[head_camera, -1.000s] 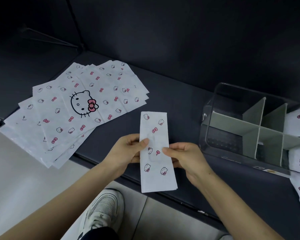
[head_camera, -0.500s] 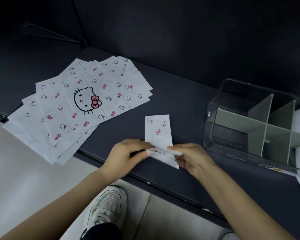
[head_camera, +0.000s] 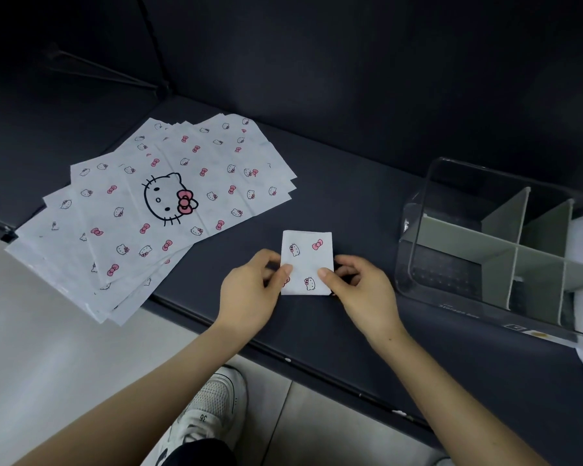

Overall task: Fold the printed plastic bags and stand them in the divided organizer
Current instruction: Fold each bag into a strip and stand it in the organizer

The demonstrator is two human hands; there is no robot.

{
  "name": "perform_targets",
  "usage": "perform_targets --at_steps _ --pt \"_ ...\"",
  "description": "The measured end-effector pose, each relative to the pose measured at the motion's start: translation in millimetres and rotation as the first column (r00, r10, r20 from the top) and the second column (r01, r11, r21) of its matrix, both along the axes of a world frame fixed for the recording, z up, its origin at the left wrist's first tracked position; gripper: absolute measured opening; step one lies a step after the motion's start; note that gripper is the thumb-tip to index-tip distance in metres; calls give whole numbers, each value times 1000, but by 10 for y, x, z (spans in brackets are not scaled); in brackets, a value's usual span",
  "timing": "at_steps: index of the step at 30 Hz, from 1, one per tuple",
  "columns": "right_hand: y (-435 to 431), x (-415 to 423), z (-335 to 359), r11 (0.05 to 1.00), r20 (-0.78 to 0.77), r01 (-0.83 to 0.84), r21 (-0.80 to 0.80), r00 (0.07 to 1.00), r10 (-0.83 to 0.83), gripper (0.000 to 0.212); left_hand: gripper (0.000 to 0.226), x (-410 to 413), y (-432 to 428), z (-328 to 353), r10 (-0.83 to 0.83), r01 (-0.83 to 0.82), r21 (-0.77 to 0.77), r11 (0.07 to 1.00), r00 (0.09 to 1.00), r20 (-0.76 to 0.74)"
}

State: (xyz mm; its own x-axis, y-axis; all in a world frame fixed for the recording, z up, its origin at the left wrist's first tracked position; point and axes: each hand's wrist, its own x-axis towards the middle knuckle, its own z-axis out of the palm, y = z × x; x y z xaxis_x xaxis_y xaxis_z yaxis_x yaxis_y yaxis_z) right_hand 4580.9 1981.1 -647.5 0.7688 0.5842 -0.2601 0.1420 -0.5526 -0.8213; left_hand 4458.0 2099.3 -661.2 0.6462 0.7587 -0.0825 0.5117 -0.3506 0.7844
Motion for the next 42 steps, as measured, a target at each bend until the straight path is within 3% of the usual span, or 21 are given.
perform_targets --at_steps 7,14,28,34,39,42 --pt "144 14 0 977 64 49 -207 997 -37 16 16 108 -16 12 12 -7 130 992 999 -42" --pt "224 -23 2 945 176 74 -318 984 -18 27 33 115 -35 -140 -1 5 533 846 1000 -8" --pt "393 -42 -65 878 314 203 -434 947 -64 53 42 70 -10 -252 40 -36 539 842 999 4" --pt "396 -42 -88 868 362 218 -446 931 -47 54 38 94 41 -224 38 11 589 808 997 -71" --pt "412 -32 -120 873 366 215 -438 929 -45 51 36 -28 170 -242 87 56 724 687 983 -158" --pt "406 -30 -131 875 375 214 -435 926 -41 51 40 -15 290 -269 -138 257 773 581 966 -217"
